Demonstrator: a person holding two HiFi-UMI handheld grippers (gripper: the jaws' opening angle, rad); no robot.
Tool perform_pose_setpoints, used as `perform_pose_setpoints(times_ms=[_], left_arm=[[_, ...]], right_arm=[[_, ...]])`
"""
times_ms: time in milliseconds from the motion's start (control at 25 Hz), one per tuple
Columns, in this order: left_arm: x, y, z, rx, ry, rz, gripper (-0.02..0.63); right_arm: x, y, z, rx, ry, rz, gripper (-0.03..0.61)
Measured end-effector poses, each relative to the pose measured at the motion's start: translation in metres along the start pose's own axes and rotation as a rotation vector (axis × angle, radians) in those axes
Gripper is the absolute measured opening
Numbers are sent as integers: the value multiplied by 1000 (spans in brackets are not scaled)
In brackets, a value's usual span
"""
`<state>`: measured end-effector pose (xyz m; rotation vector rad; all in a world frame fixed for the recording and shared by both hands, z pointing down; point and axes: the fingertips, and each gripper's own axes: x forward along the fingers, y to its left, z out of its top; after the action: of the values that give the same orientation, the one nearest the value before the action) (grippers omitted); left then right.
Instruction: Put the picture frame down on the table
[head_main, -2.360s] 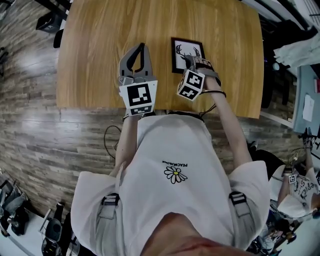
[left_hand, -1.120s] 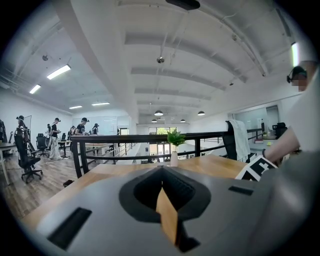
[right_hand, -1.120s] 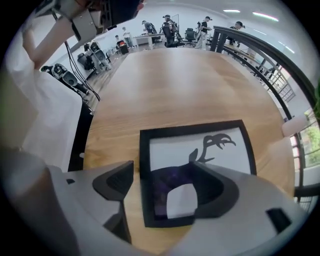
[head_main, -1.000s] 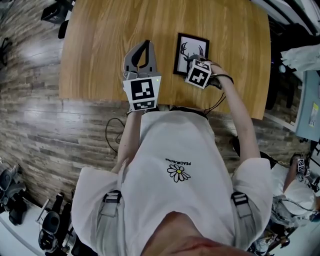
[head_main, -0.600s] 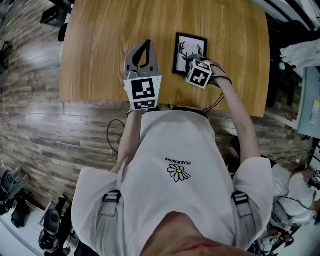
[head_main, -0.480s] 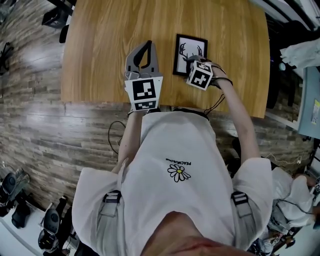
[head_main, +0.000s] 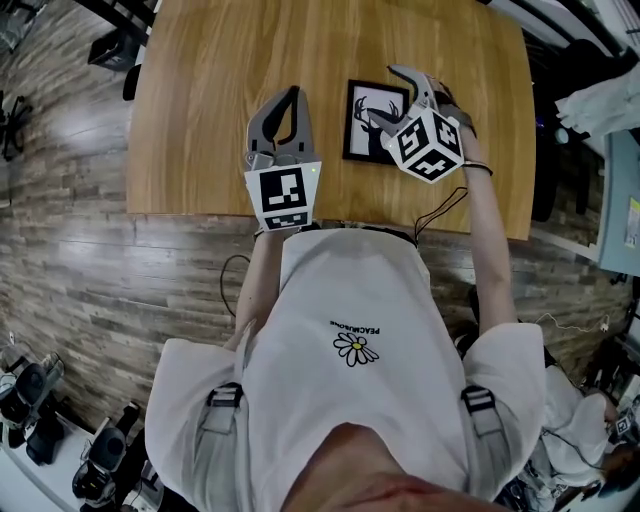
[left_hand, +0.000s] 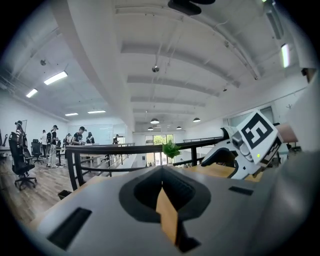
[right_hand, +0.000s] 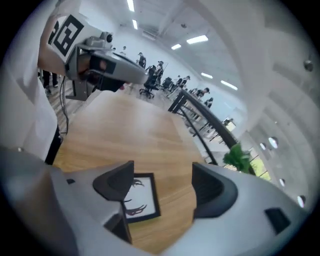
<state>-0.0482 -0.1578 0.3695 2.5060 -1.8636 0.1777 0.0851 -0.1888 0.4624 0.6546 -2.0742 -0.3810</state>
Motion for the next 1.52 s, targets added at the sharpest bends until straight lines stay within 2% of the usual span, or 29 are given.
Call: perform_pose_setpoints(times_ms=[160,200,240,280,360,480,720,880,1160,1520], left_arm=[[-4,-2,35,12,-96,8,17],[-5,-2,45,12,-119,8,17],[-6,-3,54,10,-146,8,17],[-8,-3,64,6,-174,10,17],[-15,-4,82,-13,-228,19,17],[-24,-8,104,-27,-276,19,17],[-31,-24,127,-8,-326,-15,17],[-28,-34,124,-9,-314,-48,17],[-25,-31,116,28,-285,-35,17],[-23,-32,113,17,-281,-35,17]], right_arm=[[-47,-42,39,85,-171,-202,365],[-61,-52,47,120,-219,-262,317],[-76,-61,56,160,-279,-324,194],[-91,-69,66,209,-350,-371,106],[-121,-76,85,333,-505,-404,104],[-162,-81,98,503,-677,-447,26],[-205,-82,80,720,-831,-587,11],[-217,-70,67,742,-813,-683,11],[-205,-54,45,740,-699,-701,9],[-200,-52,39,694,-647,-710,9]])
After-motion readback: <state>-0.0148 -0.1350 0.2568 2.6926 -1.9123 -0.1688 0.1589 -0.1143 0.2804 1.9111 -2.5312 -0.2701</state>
